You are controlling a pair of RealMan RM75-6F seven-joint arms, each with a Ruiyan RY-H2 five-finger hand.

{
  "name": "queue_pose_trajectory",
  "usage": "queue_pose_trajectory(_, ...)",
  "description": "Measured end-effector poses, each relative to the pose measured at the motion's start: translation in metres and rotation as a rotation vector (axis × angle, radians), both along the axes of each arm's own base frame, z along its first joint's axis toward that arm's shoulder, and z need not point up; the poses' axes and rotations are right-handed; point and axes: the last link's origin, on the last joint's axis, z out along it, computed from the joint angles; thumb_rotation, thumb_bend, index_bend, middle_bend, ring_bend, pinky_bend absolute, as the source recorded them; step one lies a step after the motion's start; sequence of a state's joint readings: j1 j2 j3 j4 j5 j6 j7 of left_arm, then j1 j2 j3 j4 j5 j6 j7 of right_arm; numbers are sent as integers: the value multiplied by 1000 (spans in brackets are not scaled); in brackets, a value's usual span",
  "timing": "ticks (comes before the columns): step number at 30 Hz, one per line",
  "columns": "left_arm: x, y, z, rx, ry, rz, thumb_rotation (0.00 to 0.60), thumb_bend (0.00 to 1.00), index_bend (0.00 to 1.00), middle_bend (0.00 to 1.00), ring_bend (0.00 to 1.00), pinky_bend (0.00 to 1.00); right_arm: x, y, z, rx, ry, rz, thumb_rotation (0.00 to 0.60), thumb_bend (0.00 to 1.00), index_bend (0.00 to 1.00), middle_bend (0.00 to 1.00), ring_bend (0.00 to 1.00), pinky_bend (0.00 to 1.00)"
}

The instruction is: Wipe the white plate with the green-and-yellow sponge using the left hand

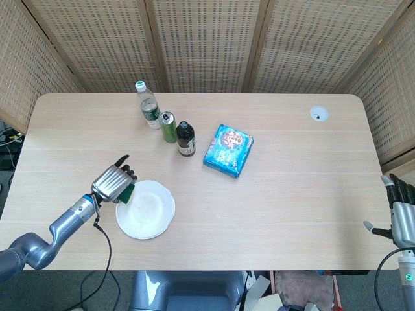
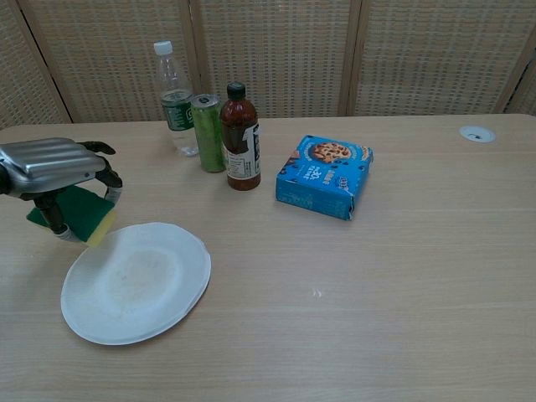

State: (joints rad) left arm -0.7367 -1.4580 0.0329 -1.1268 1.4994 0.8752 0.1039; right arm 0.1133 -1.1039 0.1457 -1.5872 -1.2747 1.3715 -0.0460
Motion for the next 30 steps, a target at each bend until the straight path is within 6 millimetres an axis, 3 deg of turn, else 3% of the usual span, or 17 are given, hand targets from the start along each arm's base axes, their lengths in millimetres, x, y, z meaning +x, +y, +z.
queue_pose_trajectory(9,-47,20,9,61,-8,170,600,127,610,431,268,45,-1,-2,-4,10,11,-8,600,0,0,0,0,0)
queue_pose_trajectory(12,-56,21,7,60,-15,211,600,124,566,351,227,43,-1,-3,-4,13,14,-11,600,0,0,0,0,0)
queue_pose_trajectory(15,-64,20,3,44,-4,248,600,41,336,165,113,41,-1,-3,-5,15,16,-11,600,0,0,0,0,0)
queue_pose_trajectory(16,-66,20,2,39,3,257,600,7,171,73,54,41,-1,-3,-5,15,16,-11,600,0,0,0,0,0)
queue_pose_trajectory(17,-68,19,2,34,9,266,600,0,77,28,26,38,-1,-3,-5,14,15,-10,600,0,0,0,0,0)
queue_pose_trajectory(19,-71,18,2,26,7,295,600,0,0,0,0,28,-1,-3,-4,12,13,-8,600,0,0,0,0,0)
queue_pose_trajectory(23,-69,14,9,24,-33,315,600,0,0,0,0,1,0,-1,-2,8,7,-3,600,0,0,0,0,0)
queue_pose_trajectory(30,-60,1,38,59,-162,330,600,0,0,0,0,0,4,1,0,4,-7,14,600,0,0,0,0,0)
